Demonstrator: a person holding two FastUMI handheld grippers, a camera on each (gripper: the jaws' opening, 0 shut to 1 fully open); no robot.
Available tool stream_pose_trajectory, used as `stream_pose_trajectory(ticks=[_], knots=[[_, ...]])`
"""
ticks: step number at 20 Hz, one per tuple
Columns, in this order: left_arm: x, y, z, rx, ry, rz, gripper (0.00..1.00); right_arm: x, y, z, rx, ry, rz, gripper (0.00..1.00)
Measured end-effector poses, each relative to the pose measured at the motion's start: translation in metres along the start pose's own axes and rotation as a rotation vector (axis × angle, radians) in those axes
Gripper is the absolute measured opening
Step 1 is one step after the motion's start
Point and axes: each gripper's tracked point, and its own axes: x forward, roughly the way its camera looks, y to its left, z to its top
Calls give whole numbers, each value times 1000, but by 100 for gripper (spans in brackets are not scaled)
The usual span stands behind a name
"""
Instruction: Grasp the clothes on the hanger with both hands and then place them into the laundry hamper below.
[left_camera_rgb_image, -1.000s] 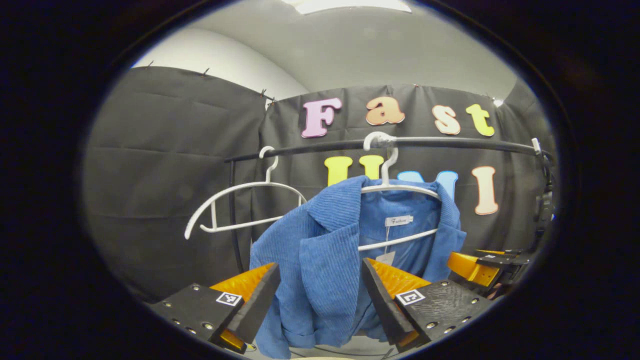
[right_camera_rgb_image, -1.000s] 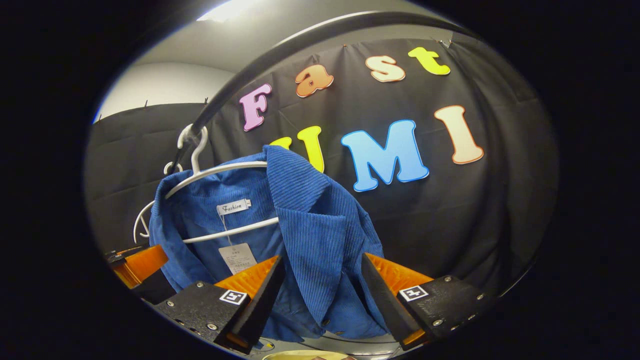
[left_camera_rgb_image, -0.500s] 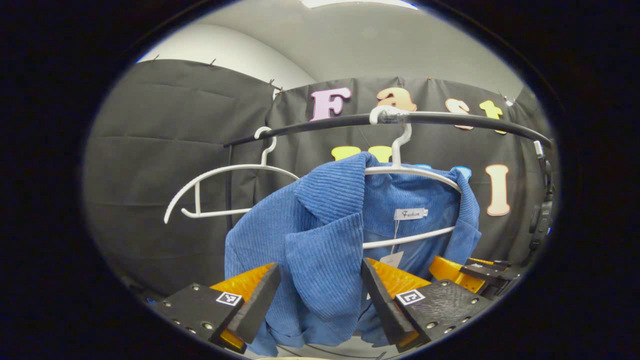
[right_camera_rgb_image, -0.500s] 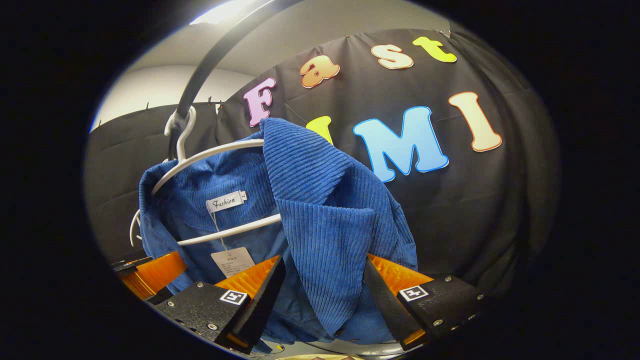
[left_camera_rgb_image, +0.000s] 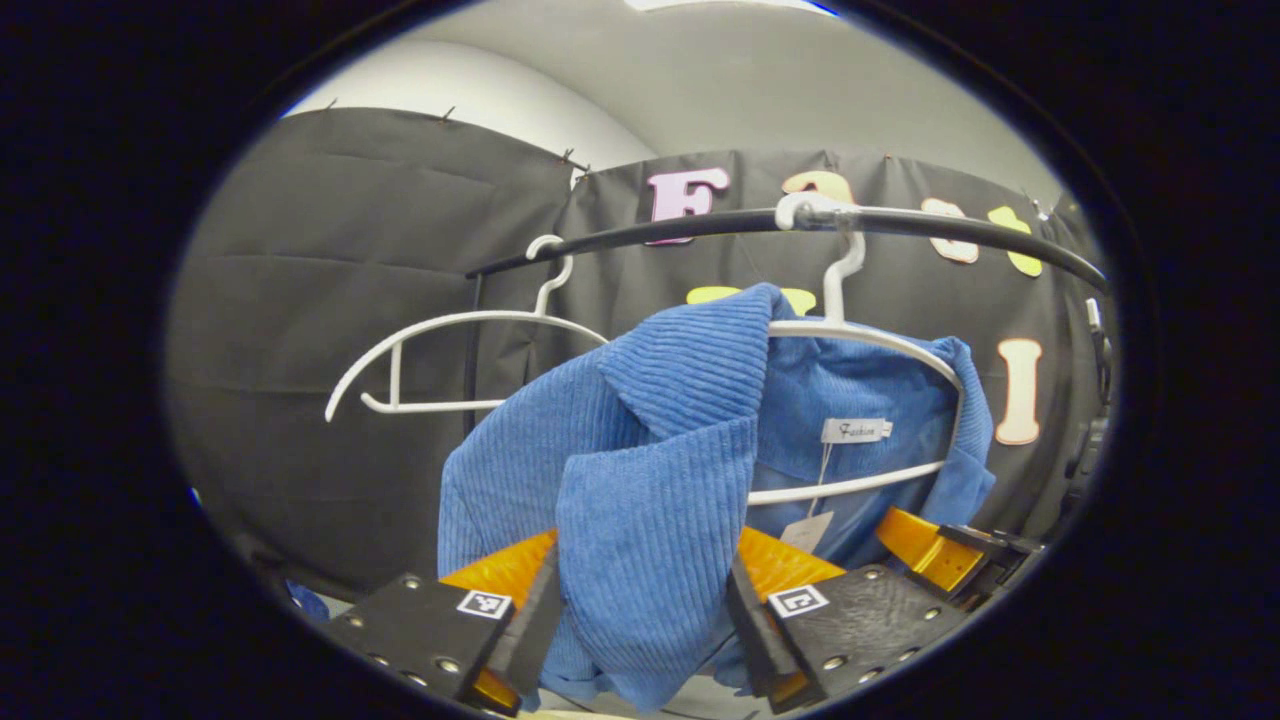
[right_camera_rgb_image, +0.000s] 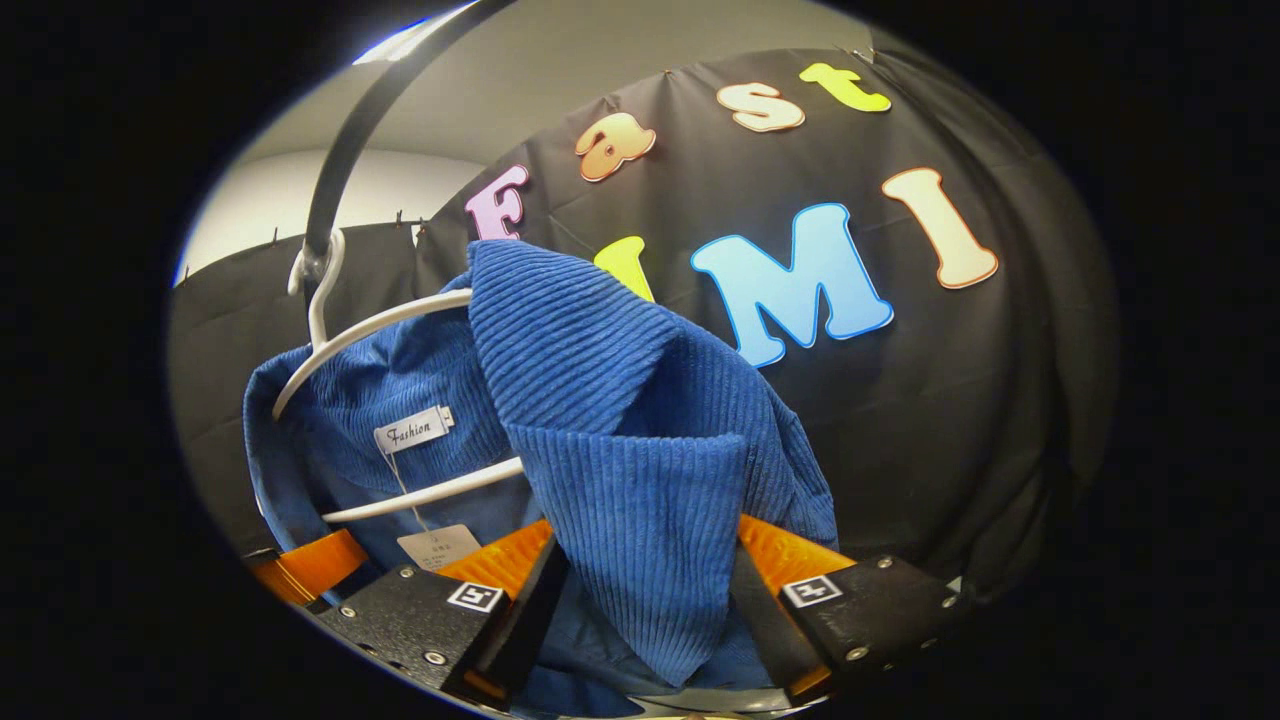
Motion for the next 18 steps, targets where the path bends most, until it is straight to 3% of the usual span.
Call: stream_pose_trajectory(ticks=[1, 2, 3, 4, 6, 7, 9, 12, 18], knots=[[-1, -1, 0, 1, 5, -11, 68, 1, -1, 1, 7, 2, 6, 81], [-2, -1, 0, 6, 2, -24, 68, 0, -3, 1, 12, 3, 9, 66], [-5, 7, 4, 26, -9, 8, 68, 0, -7, 3, 16, 0, 4, 61], [-5, 17, 7, 30, -22, 29, 52, -2, -12, 5, 24, -7, -14, 43], [-7, 7, 4, 15, -10, -20, 19, -3, -21, 13, 27, -28, -42, 13], [-7, 12, 6, 9, -16, -1, 19, -2, -21, 15, 24, -34, -30, 9], [-3, 6, 2, -39, 1, -53, 3, -4, -14, 13, 28, -15, 6, 2], [-9, 7, 8, -27, -14, -67, 2, -8, -24, 19, 19, -25, 11, 1], [-38, 33, 55, 40, -98, -75, 2, -15, -54, 50, -2, -128, -52, 1]])
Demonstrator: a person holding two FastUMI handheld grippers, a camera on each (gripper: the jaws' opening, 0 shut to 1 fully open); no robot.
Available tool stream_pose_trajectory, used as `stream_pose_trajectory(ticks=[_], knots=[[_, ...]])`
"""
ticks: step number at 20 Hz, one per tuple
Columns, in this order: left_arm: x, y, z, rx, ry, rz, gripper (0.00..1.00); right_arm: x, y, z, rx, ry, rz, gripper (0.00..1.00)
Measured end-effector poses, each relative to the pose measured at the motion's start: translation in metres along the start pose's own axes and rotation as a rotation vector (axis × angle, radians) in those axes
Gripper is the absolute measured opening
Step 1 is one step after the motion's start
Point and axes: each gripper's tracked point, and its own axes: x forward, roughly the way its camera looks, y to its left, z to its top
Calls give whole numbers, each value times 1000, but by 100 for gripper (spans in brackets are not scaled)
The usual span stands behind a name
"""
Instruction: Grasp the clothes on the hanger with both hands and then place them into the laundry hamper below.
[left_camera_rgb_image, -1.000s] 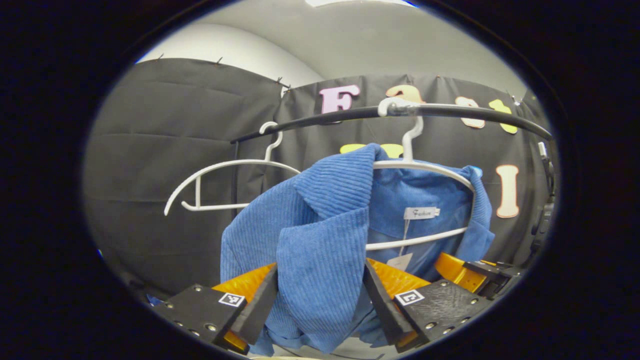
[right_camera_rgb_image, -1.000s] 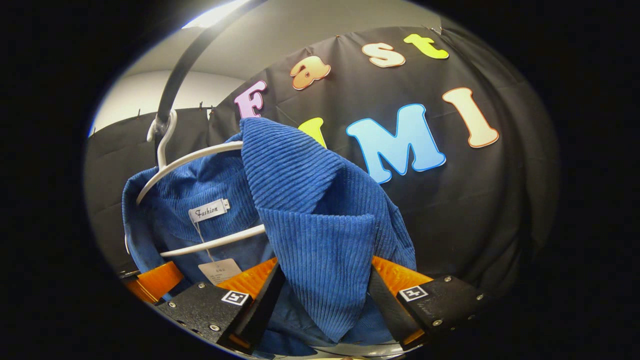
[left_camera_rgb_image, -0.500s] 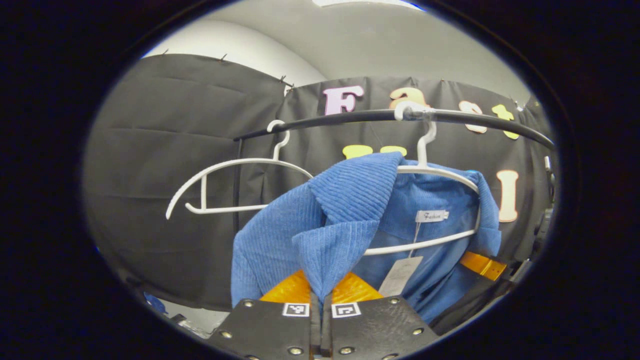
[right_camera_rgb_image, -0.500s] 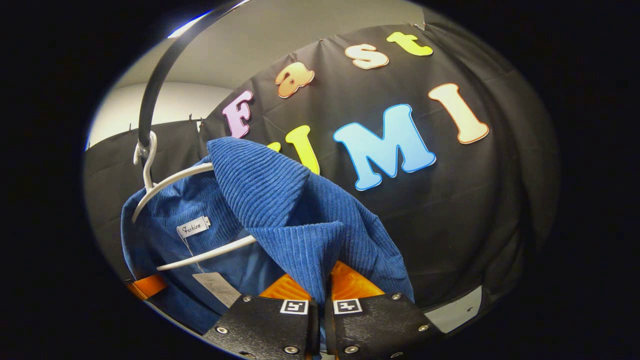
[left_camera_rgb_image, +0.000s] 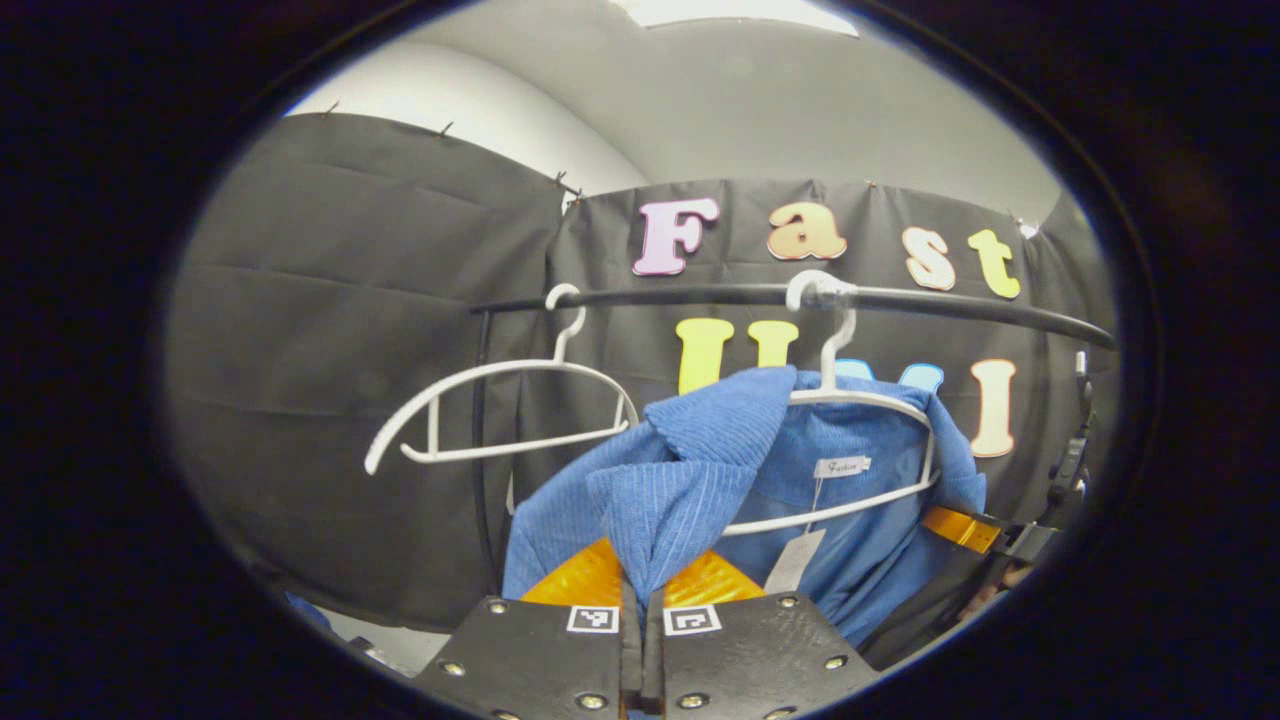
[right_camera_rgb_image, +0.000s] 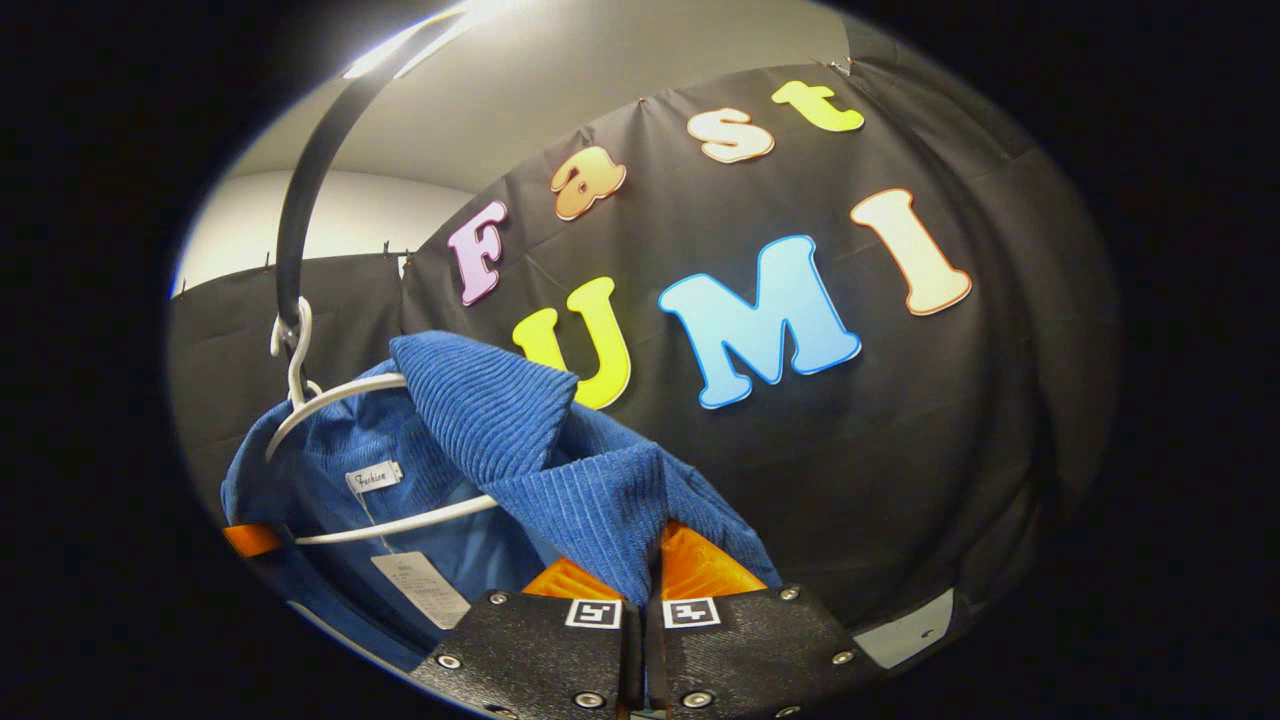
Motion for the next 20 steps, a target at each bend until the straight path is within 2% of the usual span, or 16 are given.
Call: stream_pose_trajectory(ticks=[3, 5, 10, 13, 15, 18, 20], knots=[[-9, 18, 19, 29, -24, 9, 0, 5, -12, 22, 8, -82, -42, 1], [-9, 30, 30, 43, -45, 30, 2, 9, -15, 34, 2, -137, -64, 1], [11, 46, 39, 97, -71, 49, 2, 19, -26, 57, -25, -263, -109, 1], [25, 59, 40, 91, -64, 16, 2, 30, -28, 62, -48, -317, -118, 1], [36, 72, 47, 150, -64, -5, 0, 35, -27, 61, -85, -334, -116, 1], [45, 88, 56, 261, -55, -39, 2, 45, -24, 64, -150, -366, -100, 1], [60, 93, 49, 296, -34, -67, 2, 48, -23, 62, -188, -377, -92, 1]])
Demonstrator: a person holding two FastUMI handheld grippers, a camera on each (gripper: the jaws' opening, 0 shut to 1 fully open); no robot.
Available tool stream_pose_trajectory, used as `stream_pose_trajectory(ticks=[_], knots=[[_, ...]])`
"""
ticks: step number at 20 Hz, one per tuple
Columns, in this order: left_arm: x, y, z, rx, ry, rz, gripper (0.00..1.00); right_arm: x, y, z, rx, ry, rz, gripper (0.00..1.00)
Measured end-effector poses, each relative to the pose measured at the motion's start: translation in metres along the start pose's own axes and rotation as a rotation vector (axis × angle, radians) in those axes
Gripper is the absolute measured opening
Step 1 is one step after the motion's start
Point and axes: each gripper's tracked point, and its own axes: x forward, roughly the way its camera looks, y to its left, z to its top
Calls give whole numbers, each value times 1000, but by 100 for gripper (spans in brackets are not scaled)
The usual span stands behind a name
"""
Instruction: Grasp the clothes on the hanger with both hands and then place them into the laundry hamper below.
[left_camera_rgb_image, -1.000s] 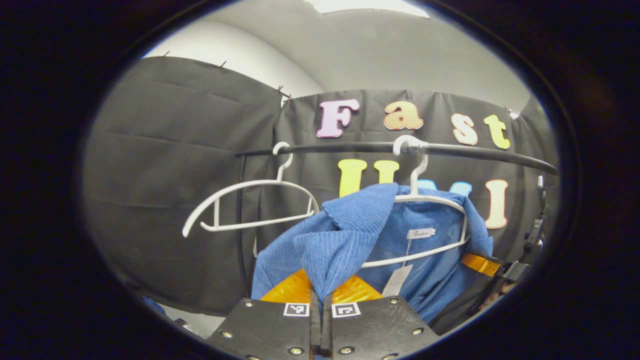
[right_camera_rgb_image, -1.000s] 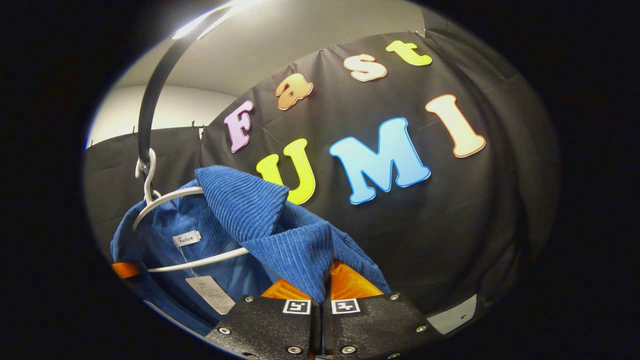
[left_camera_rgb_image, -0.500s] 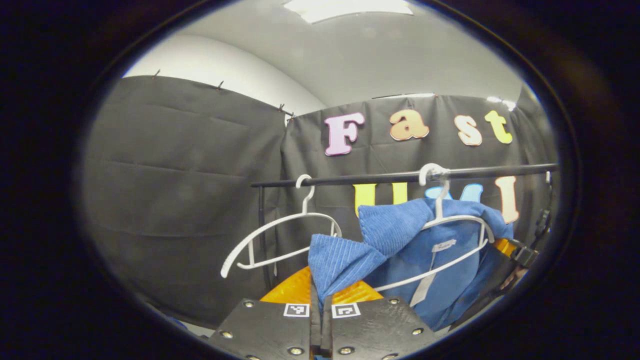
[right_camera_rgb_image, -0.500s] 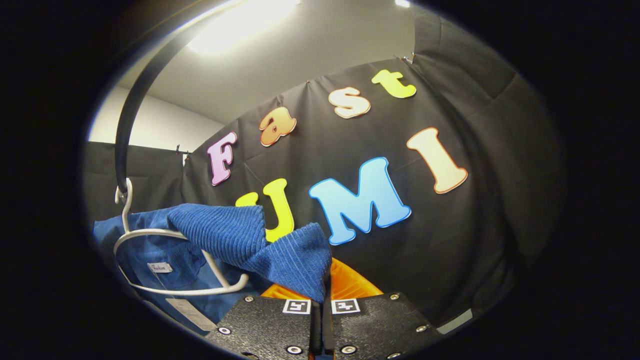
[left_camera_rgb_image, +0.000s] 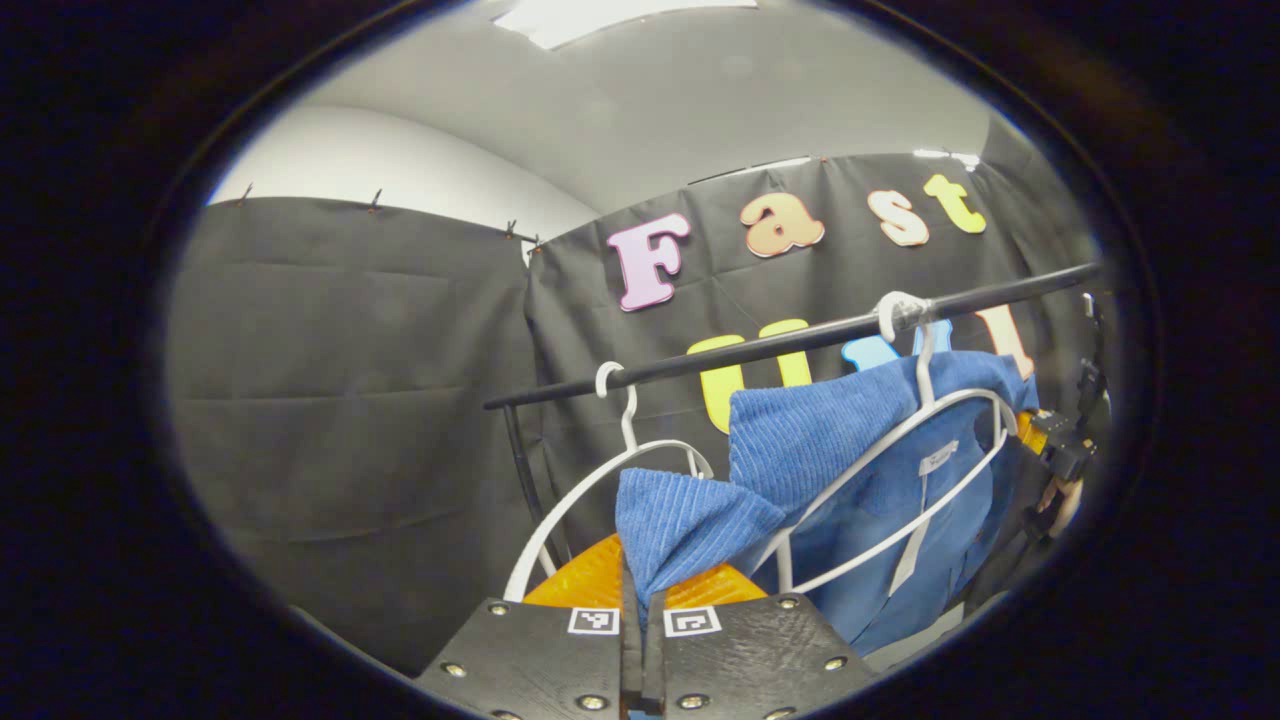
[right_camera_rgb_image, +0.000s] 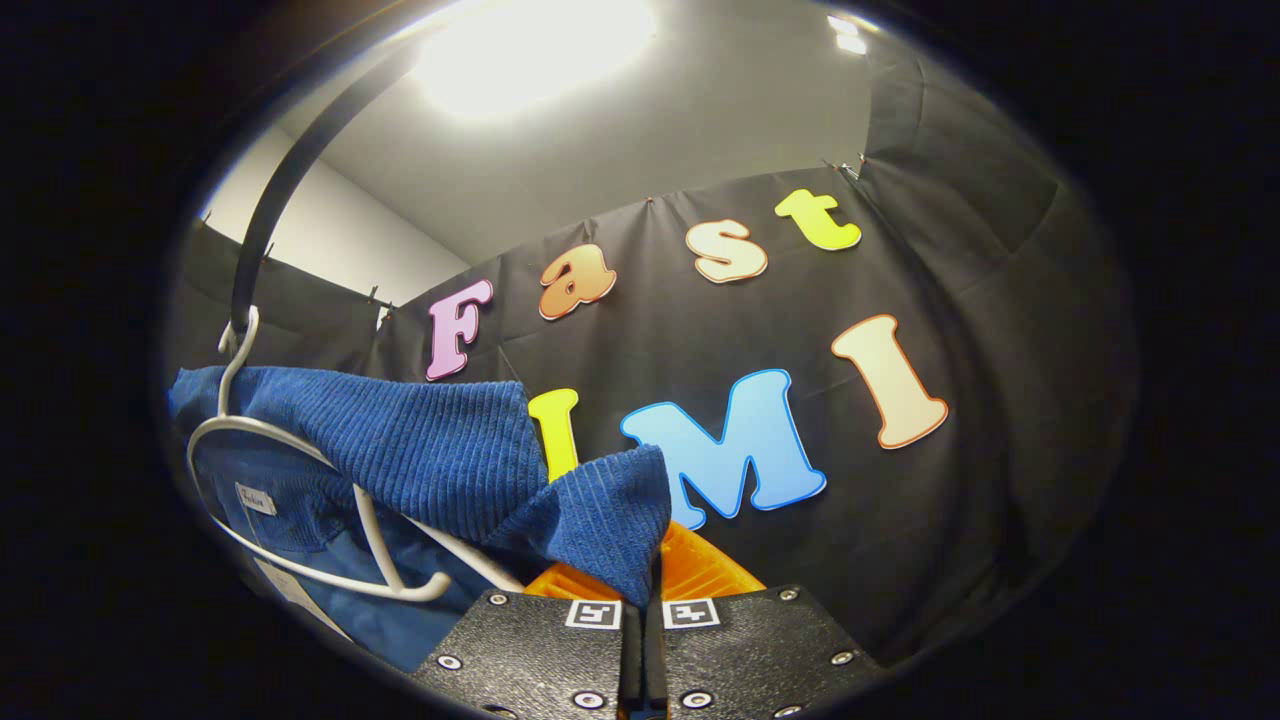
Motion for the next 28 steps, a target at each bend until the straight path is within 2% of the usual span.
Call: stream_pose_trajectory(ticks=[4, 8, 12, 14, 16, 19, 21, 25, 28], knots=[[16, -15, -31, -10, 67, -56, 3, 5, 3, -11, -52, 0, 28, 1], [11, -22, -57, -148, 109, -121, 3, -3, 3, -23, -98, 16, 59, 1], [18, -14, -66, -224, 123, -189, 1, -5, 2, -26, -126, 27, 66, 1], [13, -4, -51, -221, 83, -188, 2, -8, 0, -8, -120, -14, 68, 1], [13, -2, -27, -175, 51, -203, 2, 3, -3, 10, -86, -77, 65, 1], [23, -3, -12, -128, 25, -210, 1, 7, -2, 13, -114, -92, 53, 1], [23, -4, -9, -109, 21, -241, 2, 7, -1, 10, -86, -81, 61, 1], [31, -18, -58, -100, 137, -318, 2, 9, -5, -7, -105, -58, 65, 1], [36, -28, -83, -204, 184, -365, 3, 5, 4, -40, -134, 1, 119, 1]])
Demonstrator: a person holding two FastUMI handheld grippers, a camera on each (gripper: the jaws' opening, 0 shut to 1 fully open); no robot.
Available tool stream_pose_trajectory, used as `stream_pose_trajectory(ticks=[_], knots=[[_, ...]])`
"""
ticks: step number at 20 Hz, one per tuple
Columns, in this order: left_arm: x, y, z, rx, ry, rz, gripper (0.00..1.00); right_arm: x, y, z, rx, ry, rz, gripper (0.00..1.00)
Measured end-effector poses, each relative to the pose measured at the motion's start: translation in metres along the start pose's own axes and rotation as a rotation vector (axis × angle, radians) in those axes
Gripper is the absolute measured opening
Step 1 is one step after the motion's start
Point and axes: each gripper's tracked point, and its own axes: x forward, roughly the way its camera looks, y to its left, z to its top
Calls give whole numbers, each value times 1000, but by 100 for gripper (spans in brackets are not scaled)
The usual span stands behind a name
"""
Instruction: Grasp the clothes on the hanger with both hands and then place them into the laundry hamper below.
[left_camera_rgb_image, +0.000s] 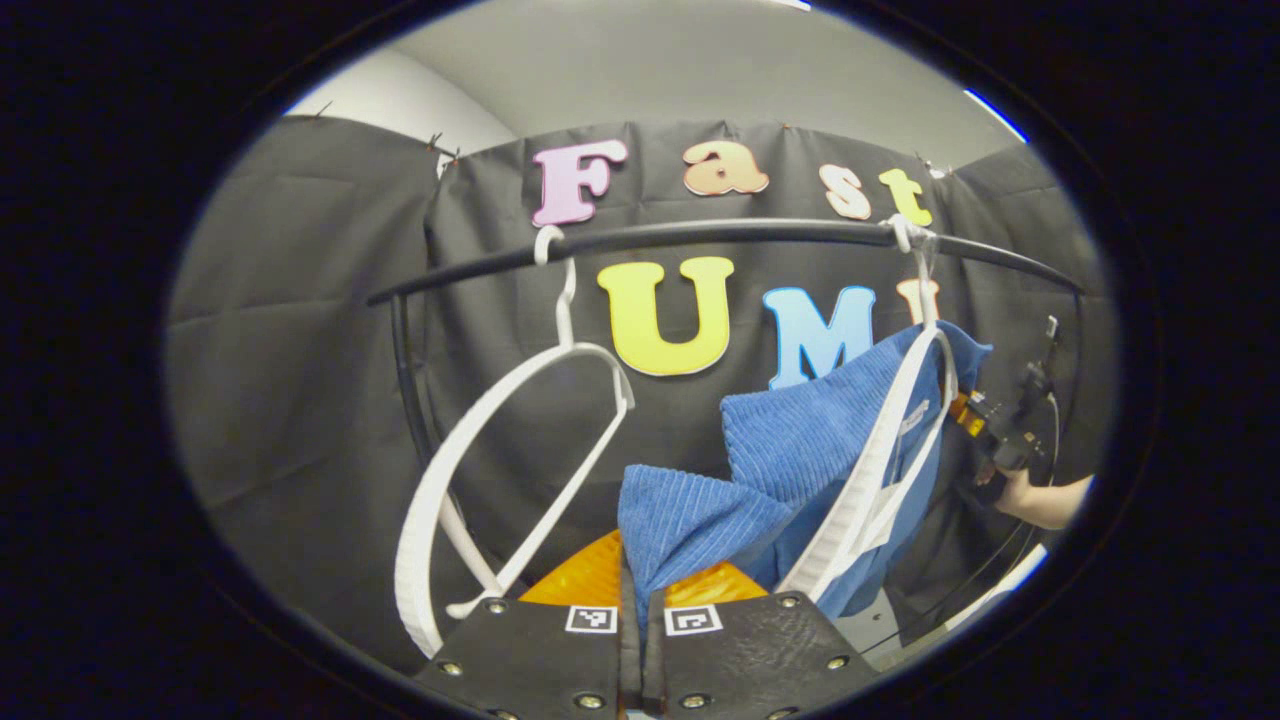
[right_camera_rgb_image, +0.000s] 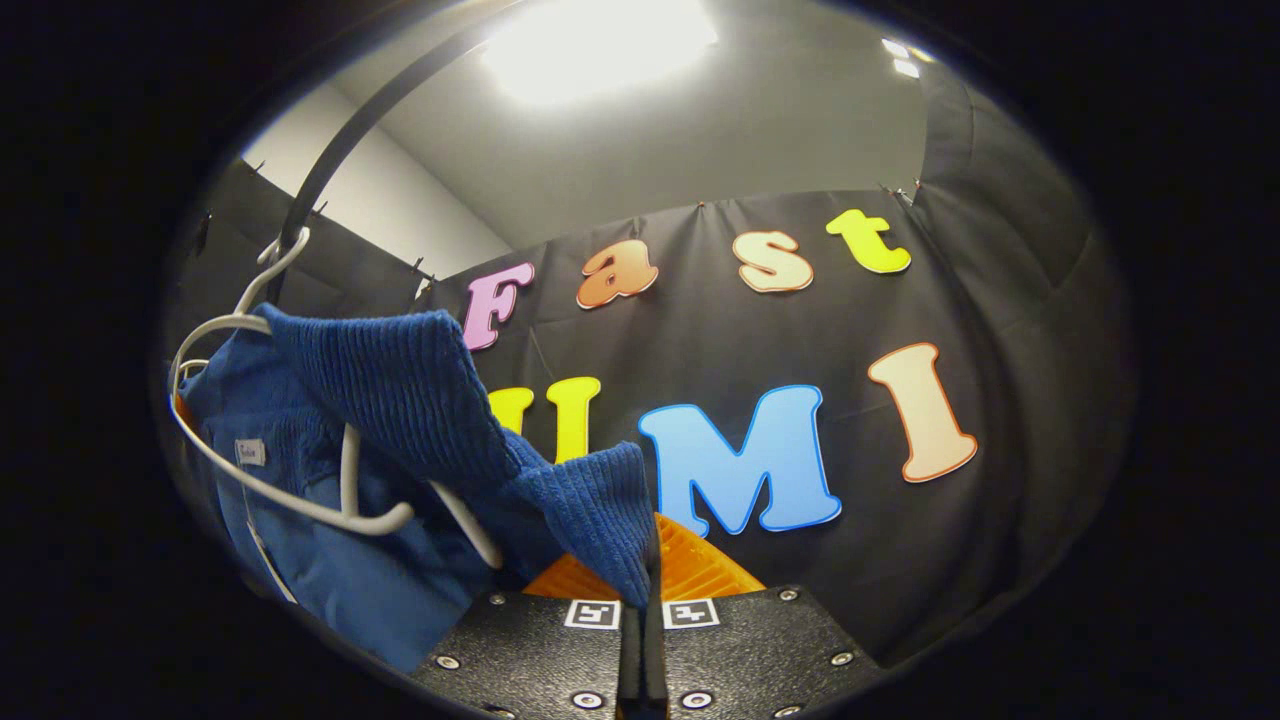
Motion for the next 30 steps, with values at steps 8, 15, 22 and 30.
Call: stream_pose_trajectory(ticks=[8, 15, 22, 30], knots=[[7, -17, -80, -216, 35, -27, 2, -31, 43, -47, -63, 76, 121, 1], [3, -67, -116, -267, 30, 16, 2, -50, 41, -52, -9, 135, 88, 1], [50, -150, -90, -183, 19, -38, 2, -54, -8, -17, 21, 132, -92, 1], [52, -171, -25, -318, -211, -117, 2, -88, -96, 82, 56, -131, -379, 1]])
